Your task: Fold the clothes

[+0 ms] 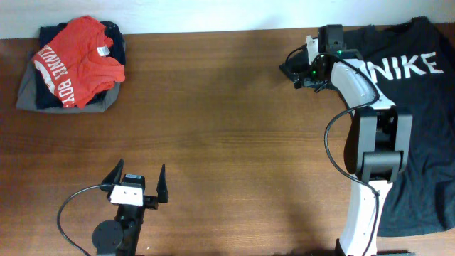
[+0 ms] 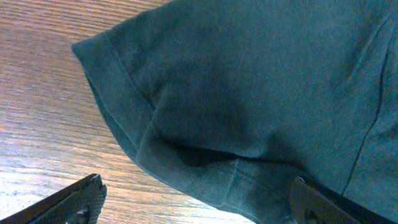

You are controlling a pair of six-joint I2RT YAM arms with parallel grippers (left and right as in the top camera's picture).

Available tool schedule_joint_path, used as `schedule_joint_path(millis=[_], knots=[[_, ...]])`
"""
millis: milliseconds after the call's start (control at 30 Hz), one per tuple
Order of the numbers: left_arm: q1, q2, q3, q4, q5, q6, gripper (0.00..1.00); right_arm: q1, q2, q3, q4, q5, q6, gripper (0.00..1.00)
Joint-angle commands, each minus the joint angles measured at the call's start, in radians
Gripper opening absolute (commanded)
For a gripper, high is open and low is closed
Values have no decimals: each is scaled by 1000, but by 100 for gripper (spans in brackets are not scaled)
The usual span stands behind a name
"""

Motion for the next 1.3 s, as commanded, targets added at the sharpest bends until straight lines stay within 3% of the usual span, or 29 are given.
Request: schedule_joint_path(millis=[0,133,433,1033,1267], knots=[[3,-6,-4,-2,-4,13,99,2,31,5,10,-13,82,99],[3,-6,-4,-2,-4,13,99,2,35,5,30,-28,172,99],[3,-6,-4,-2,-4,13,99,3,35,5,-3,-96,215,99],[3,-6,-4,-2,-4,13,99,18,73,5,-64,-87,213,99],[3,-6,-4,-2,-4,13,99,15,74,5,-64,-84,135,99]])
